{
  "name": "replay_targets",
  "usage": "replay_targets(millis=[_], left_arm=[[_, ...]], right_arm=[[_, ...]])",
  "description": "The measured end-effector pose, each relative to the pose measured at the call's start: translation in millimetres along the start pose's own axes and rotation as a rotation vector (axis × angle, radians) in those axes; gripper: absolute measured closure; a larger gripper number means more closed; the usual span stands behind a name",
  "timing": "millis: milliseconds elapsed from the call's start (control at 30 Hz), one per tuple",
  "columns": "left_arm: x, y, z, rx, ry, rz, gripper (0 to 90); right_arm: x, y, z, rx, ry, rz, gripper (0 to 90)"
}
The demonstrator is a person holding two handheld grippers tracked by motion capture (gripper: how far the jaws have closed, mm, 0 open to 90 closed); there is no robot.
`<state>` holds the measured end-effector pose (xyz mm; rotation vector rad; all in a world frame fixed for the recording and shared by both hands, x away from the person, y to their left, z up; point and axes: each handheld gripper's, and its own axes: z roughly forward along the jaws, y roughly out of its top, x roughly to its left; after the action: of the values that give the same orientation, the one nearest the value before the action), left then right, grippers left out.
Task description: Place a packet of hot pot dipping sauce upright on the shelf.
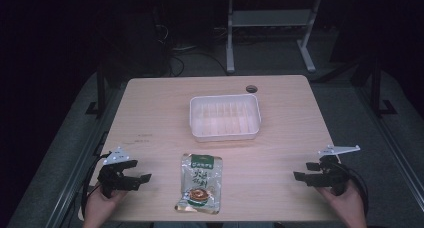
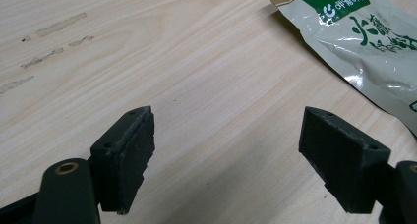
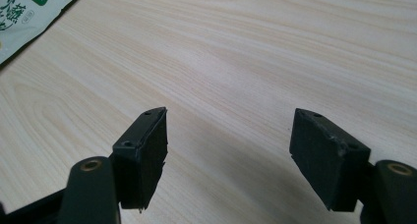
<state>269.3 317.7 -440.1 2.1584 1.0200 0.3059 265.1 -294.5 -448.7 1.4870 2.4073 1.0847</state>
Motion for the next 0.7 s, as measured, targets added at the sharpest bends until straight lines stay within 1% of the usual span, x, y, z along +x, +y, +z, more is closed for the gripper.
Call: replay_targets(millis=[100,200,267,300,333,400,433,467,500,567,600,667,700], left_arm=[[-5.8,2.7,3.0,-0.01,-0.001,0.025,21.1],[-14.0,6.2,10.2,-0.014,-0.02,0.043,21.6],[-18.7,9.2,13.7,-0.017,-0.025,0.064,22.8],[-18.7,9.2,13.7,-0.017,-0.025,0.064,22.9],[-22.6,12.0,15.8,-0.029,-0.027,0.081,22.9],[-26.9,14.3,17.7,-0.044,-0.037,0.093,23.2],[-26.9,14.3,17.7,-0.044,-0.037,0.093,24.0],[-32.5,16.8,19.8,-0.053,-0.059,0.109,24.7],[-36.1,18.1,20.9,-0.056,-0.069,0.124,26.3],[-43.9,20.8,23.3,-0.057,-0.084,0.156,30.4],[-47.6,22.2,24.8,-0.056,-0.09,0.169,30.7],[-53.6,25.3,27.3,-0.052,-0.106,0.184,31.7],[-53.6,25.3,27.3,-0.052,-0.106,0.184,32.8]], right_arm=[[2.6,1.9,2.0,0.001,0.01,-0.007,29.6],[8.9,5.4,6.6,0.012,0.015,-0.035,29.6],[13.1,7.6,9.9,0.021,0.02,-0.043,29.6],[14.5,8.5,11.3,0.022,0.022,-0.053,29.5],[16.1,9.5,12.3,0.023,0.023,-0.056,29.6],[19.1,11.5,14.3,0.018,0.026,-0.049,29.6],[19.1,11.5,14.3,0.018,0.026,-0.049,29.6],[23.1,14.0,16.4,0.015,0.032,-0.05,29.6],[25.6,15.4,17.7,0.013,0.032,-0.054,29.8],[31.2,18.9,21.1,0.017,0.036,-0.061,30.1],[34.6,20.9,23.0,0.018,0.038,-0.065,30.2],[42.1,25.3,26.8,0.021,0.047,-0.088,30.1],[46.4,28.1,28.9,0.024,0.049,-0.097,30.1]])
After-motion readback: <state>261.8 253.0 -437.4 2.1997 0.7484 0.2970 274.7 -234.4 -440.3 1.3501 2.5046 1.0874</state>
